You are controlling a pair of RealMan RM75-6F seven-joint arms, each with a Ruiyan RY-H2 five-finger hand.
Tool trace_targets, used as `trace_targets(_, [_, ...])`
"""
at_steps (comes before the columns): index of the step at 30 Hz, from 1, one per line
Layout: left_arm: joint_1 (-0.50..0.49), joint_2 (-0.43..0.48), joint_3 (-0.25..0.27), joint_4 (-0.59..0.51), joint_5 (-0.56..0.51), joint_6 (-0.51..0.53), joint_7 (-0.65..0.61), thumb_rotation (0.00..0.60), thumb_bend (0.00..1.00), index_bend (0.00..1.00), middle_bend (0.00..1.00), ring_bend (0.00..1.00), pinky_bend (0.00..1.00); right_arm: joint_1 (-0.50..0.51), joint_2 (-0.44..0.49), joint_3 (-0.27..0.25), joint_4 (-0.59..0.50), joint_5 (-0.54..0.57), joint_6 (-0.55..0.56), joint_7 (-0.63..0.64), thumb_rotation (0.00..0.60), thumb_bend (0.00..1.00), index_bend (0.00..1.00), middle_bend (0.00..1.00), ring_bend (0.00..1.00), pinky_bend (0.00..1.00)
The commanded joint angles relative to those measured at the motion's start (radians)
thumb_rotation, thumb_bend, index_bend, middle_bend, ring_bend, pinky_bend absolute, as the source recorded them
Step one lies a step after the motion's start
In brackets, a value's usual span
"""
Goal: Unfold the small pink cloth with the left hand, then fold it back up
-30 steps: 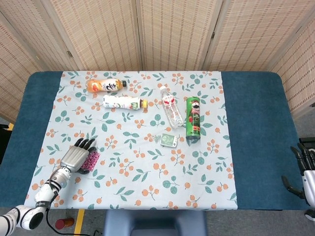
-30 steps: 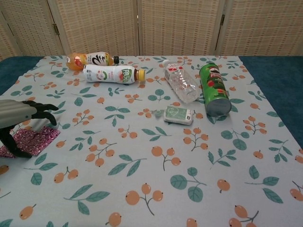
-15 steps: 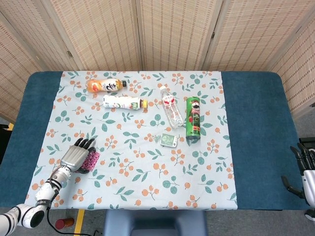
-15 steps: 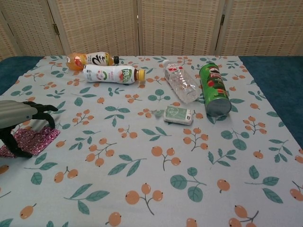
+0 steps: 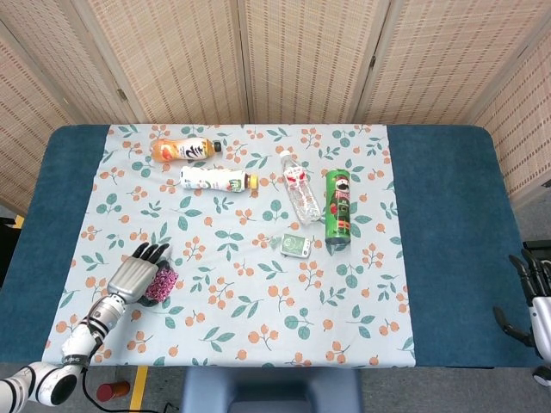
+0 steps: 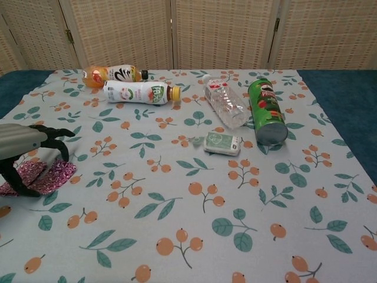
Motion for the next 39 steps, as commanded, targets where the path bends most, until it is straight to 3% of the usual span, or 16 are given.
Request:
trace_targets(1, [0.008,0.007,0.005,-0.029,0.009,0.019,0.007,0.6,0.2,0.33,0.0,0.0,0.0,0.001,0.0,0.0,0.003,0.0,-0.002,0.002,0.6,0.37,0.0,0.0,0.0,0.0])
trace_targets(15, [0.043,0.046,-0.008,-0.116,-0.015,0.096,0.036,0.6,0.2,0.32,0.0,0.0,0.0,0.006,-0.001,0.001,0.014,-0.005,-0.006,0.016,0.6,0.37,0.0,0.0,0.0,0.0])
trace_targets(30, [0.083,0.047,-0.028,-0.049,-0.205,0.064,0.049,0.6,0.21,0.32,0.0,0.0,0.0,0.016,-0.007,0.002,0.026,-0.006,-0.017,0.029,0.6,0.37,0.0,0.0,0.0,0.0])
trace_targets(39, [0.079,0.044,-0.027,-0.043,-0.207,0.05,0.047,0.6,0.21,0.31,0.0,0.0,0.0,0.013,-0.008,0.0,0.028,-0.004,-0.015,0.03,0.6,0.37,0.0,0.0,0.0,0.0])
